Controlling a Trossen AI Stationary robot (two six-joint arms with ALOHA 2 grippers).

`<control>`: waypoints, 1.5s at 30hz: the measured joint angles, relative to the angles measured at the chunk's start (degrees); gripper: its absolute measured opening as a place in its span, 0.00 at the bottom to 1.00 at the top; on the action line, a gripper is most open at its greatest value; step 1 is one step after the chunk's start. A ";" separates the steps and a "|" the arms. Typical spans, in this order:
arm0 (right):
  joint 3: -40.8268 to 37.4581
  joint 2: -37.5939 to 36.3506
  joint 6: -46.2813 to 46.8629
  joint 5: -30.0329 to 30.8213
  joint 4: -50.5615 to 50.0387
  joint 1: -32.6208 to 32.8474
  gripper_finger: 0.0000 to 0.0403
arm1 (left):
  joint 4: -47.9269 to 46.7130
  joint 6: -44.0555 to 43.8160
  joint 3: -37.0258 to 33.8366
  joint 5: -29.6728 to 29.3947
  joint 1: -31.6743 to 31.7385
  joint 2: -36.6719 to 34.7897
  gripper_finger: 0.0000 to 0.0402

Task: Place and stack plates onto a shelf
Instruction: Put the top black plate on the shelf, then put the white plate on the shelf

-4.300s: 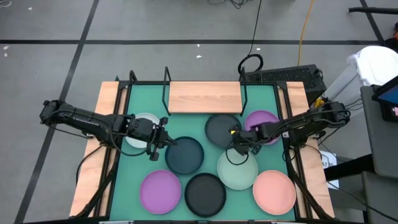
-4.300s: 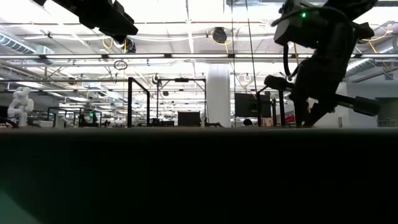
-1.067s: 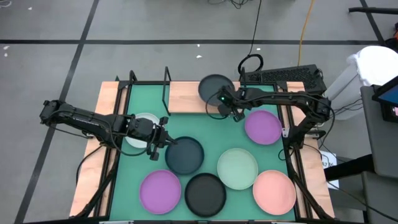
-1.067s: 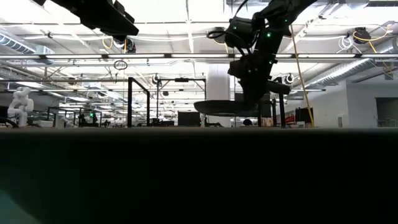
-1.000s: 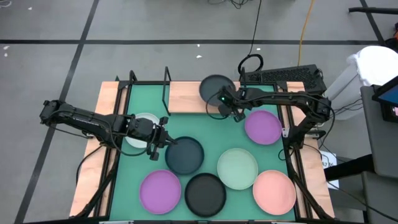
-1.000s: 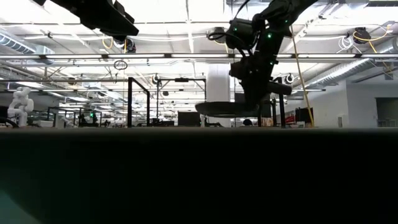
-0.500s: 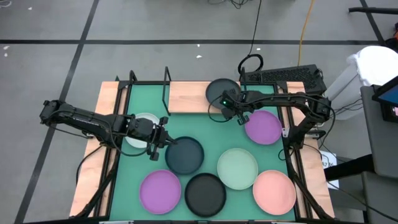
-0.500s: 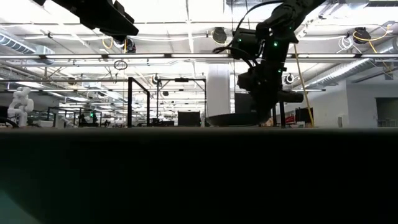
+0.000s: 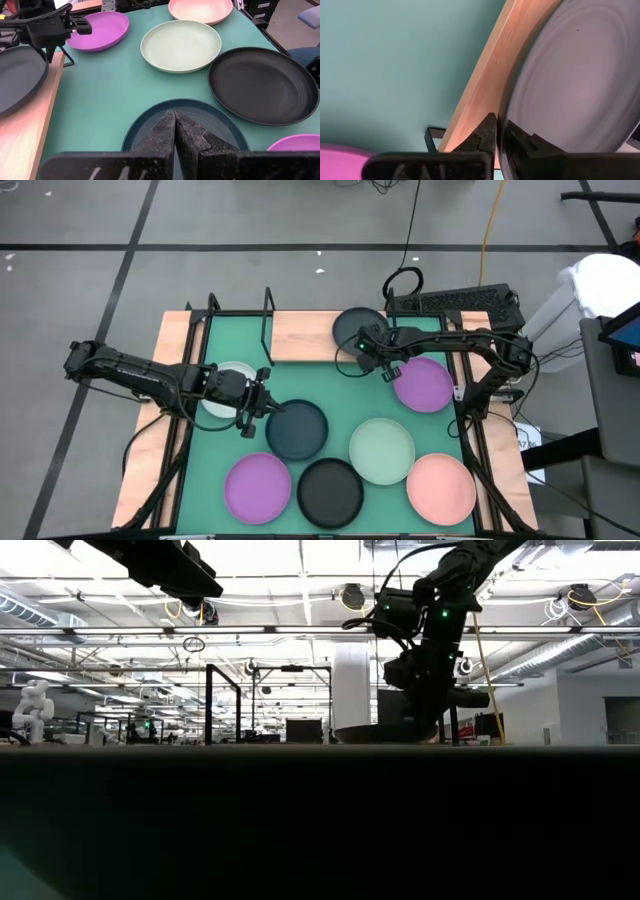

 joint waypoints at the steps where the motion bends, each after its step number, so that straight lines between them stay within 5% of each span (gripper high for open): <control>1: 0.00 0.00 0.33 -0.01 -0.06 0.00 0.05 | 0.01 0.00 0.00 -0.02 0.00 0.00 0.03; 12: -0.02 -0.66 2.57 -0.02 0.00 0.13 0.20 | 0.22 -1.32 0.00 -2.97 0.00 0.00 0.03; 20: -0.02 -9.73 9.20 -0.12 -1.23 3.74 0.34 | 0.16 -4.25 0.00 -3.94 -0.04 0.00 0.03; 32: -3.04 -20.09 42.11 -6.20 5.59 20.85 0.40 | -1.70 -10.00 0.00 -6.91 -0.01 0.00 0.03; 45: -22.14 -21.14 46.58 -4.43 26.65 34.20 0.39 | -26.56 -39.76 0.00 -17.73 0.06 0.02 0.29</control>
